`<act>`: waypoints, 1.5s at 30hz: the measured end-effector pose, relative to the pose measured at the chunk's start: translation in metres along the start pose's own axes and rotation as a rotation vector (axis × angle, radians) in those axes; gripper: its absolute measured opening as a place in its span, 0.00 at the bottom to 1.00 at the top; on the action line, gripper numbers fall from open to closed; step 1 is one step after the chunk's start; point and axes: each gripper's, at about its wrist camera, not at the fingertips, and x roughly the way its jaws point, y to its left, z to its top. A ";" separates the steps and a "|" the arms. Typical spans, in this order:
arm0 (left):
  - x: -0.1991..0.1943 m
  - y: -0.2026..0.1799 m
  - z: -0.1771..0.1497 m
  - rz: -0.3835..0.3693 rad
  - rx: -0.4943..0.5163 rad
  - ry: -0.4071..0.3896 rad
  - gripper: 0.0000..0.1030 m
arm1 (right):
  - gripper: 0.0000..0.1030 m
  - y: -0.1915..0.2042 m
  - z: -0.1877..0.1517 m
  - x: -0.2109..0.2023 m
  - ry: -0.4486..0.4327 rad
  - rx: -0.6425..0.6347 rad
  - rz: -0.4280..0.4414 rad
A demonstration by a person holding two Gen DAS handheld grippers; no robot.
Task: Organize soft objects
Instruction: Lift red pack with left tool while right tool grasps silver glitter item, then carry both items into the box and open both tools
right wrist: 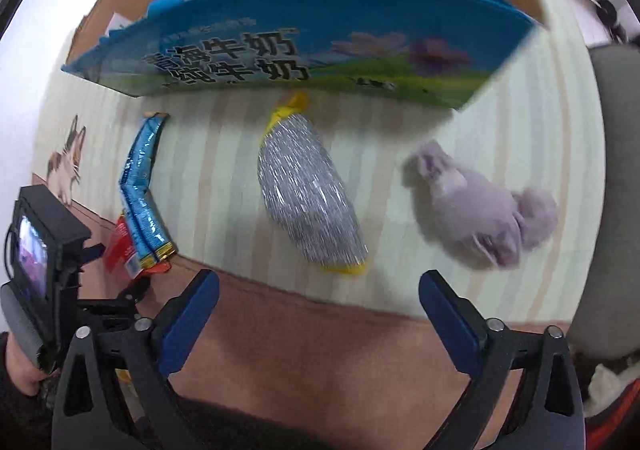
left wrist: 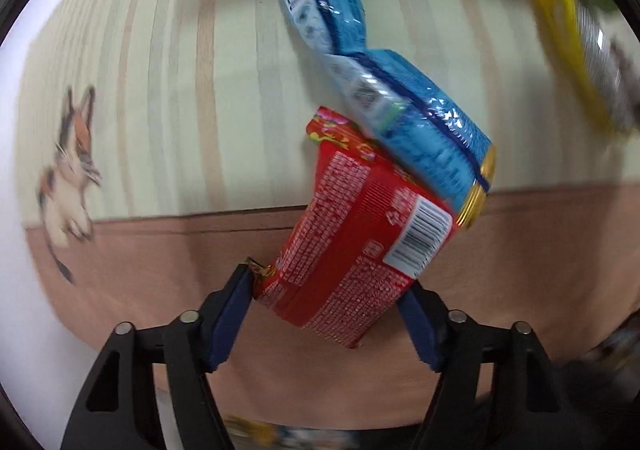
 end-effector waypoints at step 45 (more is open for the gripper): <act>-0.112 -0.061 -0.017 -0.195 -0.142 -0.113 0.42 | 0.55 -0.016 -0.072 -0.002 0.069 0.138 0.174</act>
